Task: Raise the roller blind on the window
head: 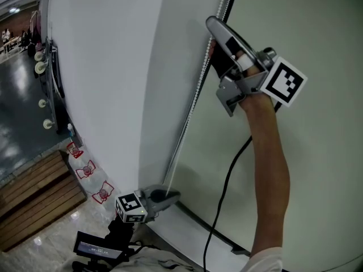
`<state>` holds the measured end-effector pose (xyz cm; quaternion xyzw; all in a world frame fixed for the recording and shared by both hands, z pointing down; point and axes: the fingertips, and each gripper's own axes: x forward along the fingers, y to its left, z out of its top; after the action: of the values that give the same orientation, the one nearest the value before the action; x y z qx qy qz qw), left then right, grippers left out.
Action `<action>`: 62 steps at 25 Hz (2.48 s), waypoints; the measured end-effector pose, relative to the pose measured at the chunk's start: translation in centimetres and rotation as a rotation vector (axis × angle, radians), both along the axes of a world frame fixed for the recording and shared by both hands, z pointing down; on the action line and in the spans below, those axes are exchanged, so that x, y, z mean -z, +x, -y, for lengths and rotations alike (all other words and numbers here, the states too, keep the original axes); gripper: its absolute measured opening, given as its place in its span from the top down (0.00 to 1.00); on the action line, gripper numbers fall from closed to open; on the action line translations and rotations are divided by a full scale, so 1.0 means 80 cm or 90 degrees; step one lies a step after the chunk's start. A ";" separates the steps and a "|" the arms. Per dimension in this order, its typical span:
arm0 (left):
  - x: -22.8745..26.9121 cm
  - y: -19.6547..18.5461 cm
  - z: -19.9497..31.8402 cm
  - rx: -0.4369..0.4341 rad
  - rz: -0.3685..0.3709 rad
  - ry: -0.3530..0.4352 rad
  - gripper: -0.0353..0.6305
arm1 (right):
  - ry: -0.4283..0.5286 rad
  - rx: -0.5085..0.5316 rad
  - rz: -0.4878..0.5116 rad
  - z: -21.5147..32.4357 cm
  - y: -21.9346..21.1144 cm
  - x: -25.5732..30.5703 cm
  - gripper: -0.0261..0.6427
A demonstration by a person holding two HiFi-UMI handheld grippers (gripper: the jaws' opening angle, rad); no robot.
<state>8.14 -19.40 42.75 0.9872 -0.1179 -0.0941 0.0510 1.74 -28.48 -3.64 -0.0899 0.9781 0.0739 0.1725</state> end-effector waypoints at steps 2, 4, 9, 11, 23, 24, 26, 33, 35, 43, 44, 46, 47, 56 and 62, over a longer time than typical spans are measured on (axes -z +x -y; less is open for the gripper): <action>0.000 -0.003 0.002 0.003 -0.002 -0.002 0.95 | -0.010 0.006 0.002 0.000 -0.001 -0.001 0.94; 0.002 -0.005 0.003 0.002 -0.003 -0.004 0.95 | -0.001 -0.004 -0.005 -0.002 0.000 -0.001 0.94; 0.007 -0.012 0.013 0.002 -0.006 -0.012 0.95 | 0.031 -0.017 -0.027 -0.006 -0.003 0.001 0.94; 0.017 -0.013 0.016 -0.001 -0.007 -0.013 0.95 | 0.024 -0.013 -0.026 -0.004 -0.004 0.002 0.94; 0.011 0.004 -0.006 -0.017 0.004 -0.003 0.95 | -0.024 -0.037 -0.058 -0.040 0.013 -0.158 0.94; 0.010 0.004 -0.006 -0.018 0.004 -0.004 0.95 | -0.028 -0.041 -0.065 -0.041 0.013 -0.172 0.94; 0.010 0.004 -0.007 -0.018 0.005 -0.004 0.95 | -0.035 -0.051 -0.089 -0.042 0.010 -0.201 0.94; 0.013 0.002 -0.006 -0.016 -0.002 -0.013 0.95 | -0.088 -0.056 -0.140 -0.050 0.003 -0.302 0.94; 0.014 0.001 -0.004 -0.014 -0.001 -0.013 0.95 | -0.100 -0.057 -0.149 -0.052 0.004 -0.325 0.94; 0.011 -0.005 -0.002 -0.010 -0.001 -0.007 0.95 | -0.151 -0.054 -0.194 -0.065 0.004 -0.413 0.94; 0.011 -0.005 -0.002 -0.009 -0.001 -0.008 0.95 | -0.158 -0.053 -0.198 -0.067 0.004 -0.422 0.94; 0.010 -0.005 -0.001 -0.010 0.000 -0.007 0.95 | -0.173 -0.050 -0.207 -0.069 0.005 -0.442 0.94; 0.010 -0.005 -0.001 -0.010 0.000 -0.006 0.95 | -0.184 -0.047 -0.206 -0.069 0.006 -0.449 0.94; 0.020 -0.004 -0.002 -0.013 -0.008 0.007 0.95 | -0.157 -0.002 -0.176 -0.080 -0.002 -0.428 0.87; 0.014 -0.004 -0.006 -0.017 -0.011 0.011 0.95 | -0.124 0.015 -0.117 -0.061 0.001 -0.351 0.79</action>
<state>7.81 -18.90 41.61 0.9883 -0.1033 -0.1031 0.0447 1.85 -23.57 24.47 -0.0873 0.9933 -0.0158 0.0735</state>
